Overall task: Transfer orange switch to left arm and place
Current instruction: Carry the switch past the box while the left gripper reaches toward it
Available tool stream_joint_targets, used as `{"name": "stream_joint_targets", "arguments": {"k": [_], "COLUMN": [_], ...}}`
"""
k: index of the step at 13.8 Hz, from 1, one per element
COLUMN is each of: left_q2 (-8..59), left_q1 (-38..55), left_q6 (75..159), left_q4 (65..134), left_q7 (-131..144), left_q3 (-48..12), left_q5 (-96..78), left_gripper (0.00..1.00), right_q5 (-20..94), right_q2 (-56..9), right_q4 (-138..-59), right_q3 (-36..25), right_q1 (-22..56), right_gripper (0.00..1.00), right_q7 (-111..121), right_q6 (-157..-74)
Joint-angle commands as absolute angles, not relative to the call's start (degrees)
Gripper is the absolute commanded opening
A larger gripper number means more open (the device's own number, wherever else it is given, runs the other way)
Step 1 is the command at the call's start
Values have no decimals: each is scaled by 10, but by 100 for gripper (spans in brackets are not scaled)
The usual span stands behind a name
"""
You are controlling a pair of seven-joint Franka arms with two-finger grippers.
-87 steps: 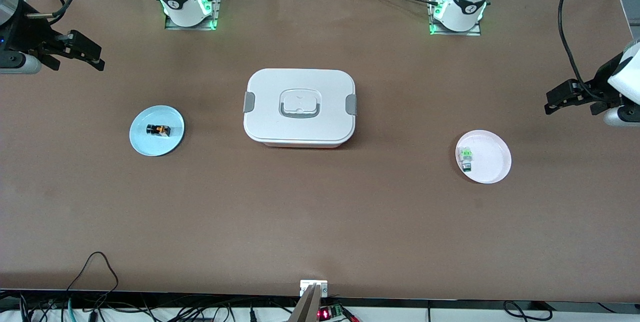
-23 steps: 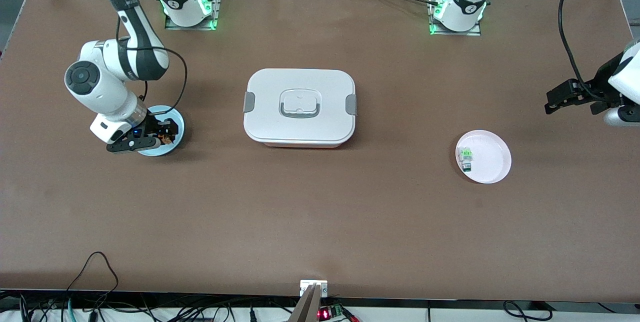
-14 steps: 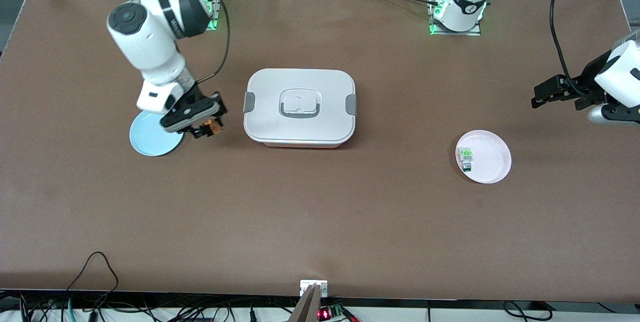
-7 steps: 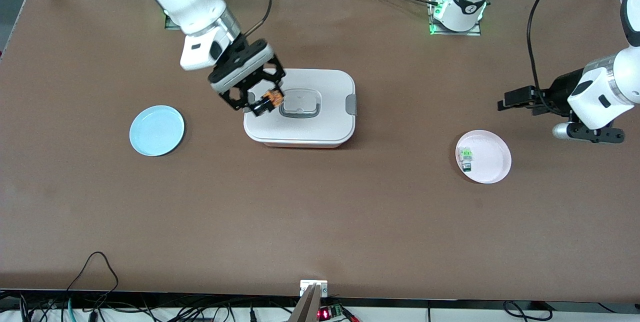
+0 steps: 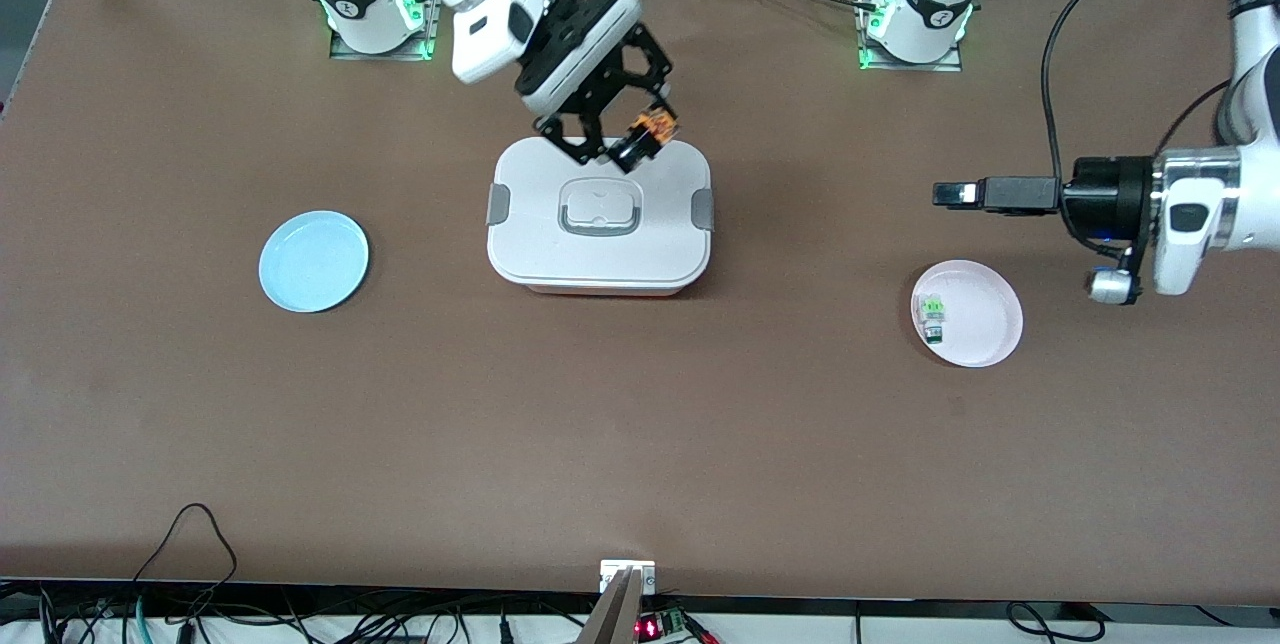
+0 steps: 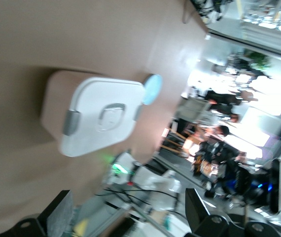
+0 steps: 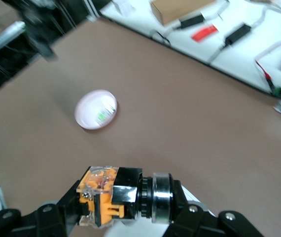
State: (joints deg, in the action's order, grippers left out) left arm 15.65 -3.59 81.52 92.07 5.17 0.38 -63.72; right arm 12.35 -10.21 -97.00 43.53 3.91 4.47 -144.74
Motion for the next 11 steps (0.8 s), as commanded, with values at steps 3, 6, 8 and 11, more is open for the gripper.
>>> {"name": "stream_joint_targets", "arguments": {"k": [3, 6, 8, 11], "left_q2": [145, 117, 85, 36], "left_q1": [-23, -7, 6, 6], "left_q6": [814, 826, 845, 893], "left_q4": [980, 999, 1029, 1070], "left_q7": [162, 263, 272, 316], "left_q3": [-6, -8, -24, -68], "left_q5": [-787, -830, -830, -833], "left_gripper": [99, 99, 99, 99], "right_q5": [156, 155, 154, 151], "right_q2": [-127, -146, -158, -161], "right_q4": [-950, -949, -950, -950], "right_q3": [439, 439, 439, 439], "right_q1": [85, 111, 133, 135], "right_gripper": [0, 0, 0, 0], "right_q7": [37, 13, 11, 11], "right_q6": [-1582, -1662, -1715, -1724]}}
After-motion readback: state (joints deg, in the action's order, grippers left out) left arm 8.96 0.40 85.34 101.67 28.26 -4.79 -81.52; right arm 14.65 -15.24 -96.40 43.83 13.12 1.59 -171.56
